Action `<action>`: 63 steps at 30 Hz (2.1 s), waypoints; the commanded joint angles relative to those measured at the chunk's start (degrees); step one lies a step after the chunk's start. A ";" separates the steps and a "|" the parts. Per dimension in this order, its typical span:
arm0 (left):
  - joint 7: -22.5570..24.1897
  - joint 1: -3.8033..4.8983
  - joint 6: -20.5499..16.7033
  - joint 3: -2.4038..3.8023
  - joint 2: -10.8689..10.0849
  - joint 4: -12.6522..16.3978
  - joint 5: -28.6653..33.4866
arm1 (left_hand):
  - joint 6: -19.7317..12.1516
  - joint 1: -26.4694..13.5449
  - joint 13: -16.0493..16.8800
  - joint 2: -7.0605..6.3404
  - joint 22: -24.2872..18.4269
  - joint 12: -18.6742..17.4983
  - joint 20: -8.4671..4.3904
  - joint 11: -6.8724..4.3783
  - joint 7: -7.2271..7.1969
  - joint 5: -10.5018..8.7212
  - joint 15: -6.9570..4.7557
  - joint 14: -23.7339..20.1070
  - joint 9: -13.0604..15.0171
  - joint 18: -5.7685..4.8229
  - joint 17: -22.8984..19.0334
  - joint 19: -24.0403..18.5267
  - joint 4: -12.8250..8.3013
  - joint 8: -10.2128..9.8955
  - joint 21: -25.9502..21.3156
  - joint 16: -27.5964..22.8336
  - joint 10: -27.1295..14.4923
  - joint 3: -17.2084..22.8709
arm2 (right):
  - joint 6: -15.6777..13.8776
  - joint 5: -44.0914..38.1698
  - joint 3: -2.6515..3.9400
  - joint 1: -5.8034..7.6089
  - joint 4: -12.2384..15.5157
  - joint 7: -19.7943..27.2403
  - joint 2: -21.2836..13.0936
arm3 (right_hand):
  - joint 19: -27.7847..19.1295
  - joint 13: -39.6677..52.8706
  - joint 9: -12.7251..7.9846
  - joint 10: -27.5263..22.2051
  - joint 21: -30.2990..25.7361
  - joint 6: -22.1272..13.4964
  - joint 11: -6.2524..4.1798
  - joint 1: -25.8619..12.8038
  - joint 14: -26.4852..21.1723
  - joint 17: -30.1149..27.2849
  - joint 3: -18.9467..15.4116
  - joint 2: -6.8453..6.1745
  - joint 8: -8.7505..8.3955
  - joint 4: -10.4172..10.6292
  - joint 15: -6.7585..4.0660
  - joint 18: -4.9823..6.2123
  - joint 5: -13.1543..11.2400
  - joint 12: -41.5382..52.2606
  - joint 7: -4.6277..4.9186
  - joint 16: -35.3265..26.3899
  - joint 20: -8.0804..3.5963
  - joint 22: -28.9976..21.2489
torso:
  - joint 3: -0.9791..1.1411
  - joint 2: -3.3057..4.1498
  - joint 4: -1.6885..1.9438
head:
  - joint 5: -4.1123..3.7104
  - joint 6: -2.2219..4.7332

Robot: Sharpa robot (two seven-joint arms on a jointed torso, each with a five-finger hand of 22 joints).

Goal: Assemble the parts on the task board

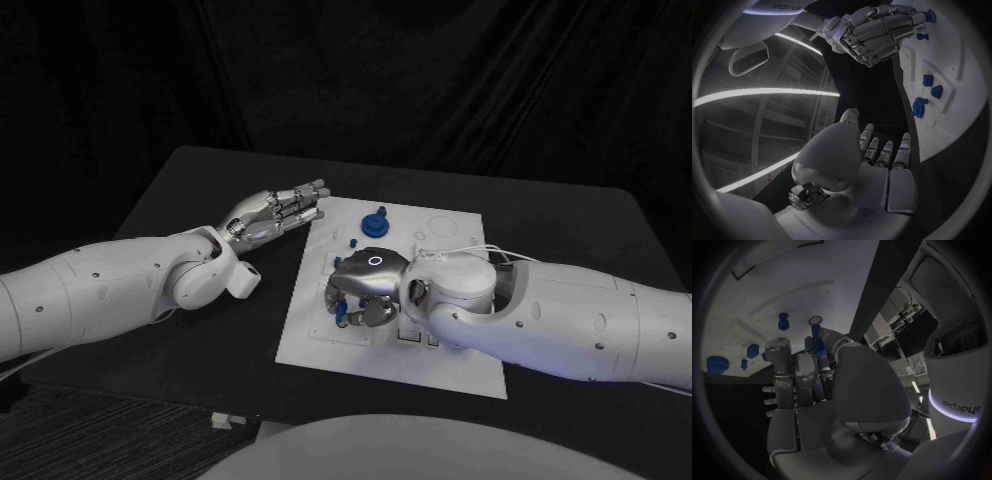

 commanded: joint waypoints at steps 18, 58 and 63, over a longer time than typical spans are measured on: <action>4.03 -0.07 1.30 0.04 0.34 -0.07 0.38 | 0.67 0.49 0.06 0.41 -0.09 0.29 -0.04 0.43 0.04 0.19 0.32 0.22 0.10 -0.60 0.08 0.16 -0.08 0.31 0.21 0.39 -0.17 0.41 | 1.79 -0.42 0.02 -0.87 -0.69 -0.62 0.37 | -0.58 0.06 -0.06 0.27 -0.37 -0.95 0.06 0.88 -0.53 -0.50 0.36 -0.25 -0.81 -1.04 0.19 -0.25 0.67 -0.56 0.16 -0.29 0.07 5.40 | -0.02 0.00 0.01 | -0.23 0.01; 3.09 -0.22 2.21 0.04 0.70 -0.46 0.38 | 2.66 0.87 0.11 0.68 -0.21 0.53 -0.04 1.15 0.68 0.25 0.43 0.29 0.30 -0.78 0.09 0.35 -0.33 0.75 0.24 0.40 0.11 1.13 | 2.37 -3.49 0.02 -1.13 -0.37 -1.41 -0.39 | -1.15 0.07 0.16 -0.52 -0.63 -0.60 0.18 0.55 -0.97 -0.86 0.82 -0.35 -1.03 -1.80 0.27 -0.13 2.43 -1.41 -0.01 -0.54 0.17 5.29 | 0.00 -0.01 0.02 | -0.10 0.01; 3.00 -0.23 2.27 0.04 0.72 -0.48 0.38 | 2.69 0.91 0.11 0.71 -0.17 0.56 -0.04 1.19 0.71 0.26 0.44 0.32 0.30 -0.79 0.10 0.40 -0.35 0.76 0.26 0.41 0.13 1.20 | 2.32 -3.86 0.02 -1.12 -0.28 -1.46 -0.42 | -1.26 0.13 0.33 -0.65 -0.34 -0.27 0.14 0.22 -1.01 -0.83 1.09 -0.35 -1.04 -2.12 0.19 -0.13 4.08 -1.67 -0.13 -0.52 0.12 5.32 | 0.00 -0.01 0.02 | -0.05 0.01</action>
